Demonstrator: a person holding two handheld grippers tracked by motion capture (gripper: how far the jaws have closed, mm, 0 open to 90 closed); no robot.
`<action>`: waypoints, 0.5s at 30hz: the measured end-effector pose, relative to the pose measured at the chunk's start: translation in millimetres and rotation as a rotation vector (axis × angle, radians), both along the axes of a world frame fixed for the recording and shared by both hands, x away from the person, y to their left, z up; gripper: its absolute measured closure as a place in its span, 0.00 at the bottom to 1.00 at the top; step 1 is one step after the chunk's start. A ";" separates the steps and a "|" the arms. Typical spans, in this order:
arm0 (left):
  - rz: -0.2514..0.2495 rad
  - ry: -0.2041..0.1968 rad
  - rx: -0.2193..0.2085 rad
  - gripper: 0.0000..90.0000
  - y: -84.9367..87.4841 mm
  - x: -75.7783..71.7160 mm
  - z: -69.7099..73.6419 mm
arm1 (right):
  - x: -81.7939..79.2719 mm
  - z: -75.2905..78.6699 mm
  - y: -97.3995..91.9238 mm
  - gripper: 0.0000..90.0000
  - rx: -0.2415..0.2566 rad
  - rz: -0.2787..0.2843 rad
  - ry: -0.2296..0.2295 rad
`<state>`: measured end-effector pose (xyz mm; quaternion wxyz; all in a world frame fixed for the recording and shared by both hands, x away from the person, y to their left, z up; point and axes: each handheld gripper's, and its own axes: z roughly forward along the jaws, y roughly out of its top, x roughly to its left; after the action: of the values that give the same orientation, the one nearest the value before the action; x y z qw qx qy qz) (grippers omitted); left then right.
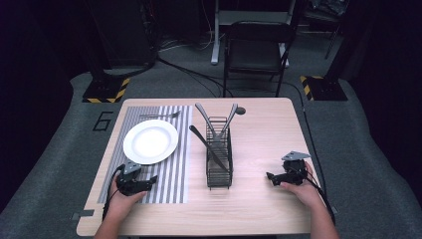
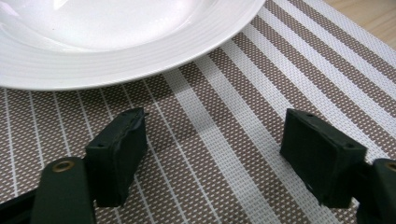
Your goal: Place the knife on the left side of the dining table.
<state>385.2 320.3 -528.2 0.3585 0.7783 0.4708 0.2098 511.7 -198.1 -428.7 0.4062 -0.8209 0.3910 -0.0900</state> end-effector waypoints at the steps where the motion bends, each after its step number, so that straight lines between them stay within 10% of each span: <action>1: 0.005 -0.003 -0.008 0.28 0.8 -0.1 -0.1 | 0.0 0.0 0.0 0.00 0.000 -0.001 0.000; 15: 0.034 0.002 -0.083 0.47 11.8 -12.6 32.6 | 0.0 0.1 -0.3 0.00 0.003 -0.001 0.001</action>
<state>372.6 332.1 -495.5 0.3865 0.7549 0.4926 0.1954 511.7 -198.4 -428.7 0.4072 -0.8203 0.3917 -0.0894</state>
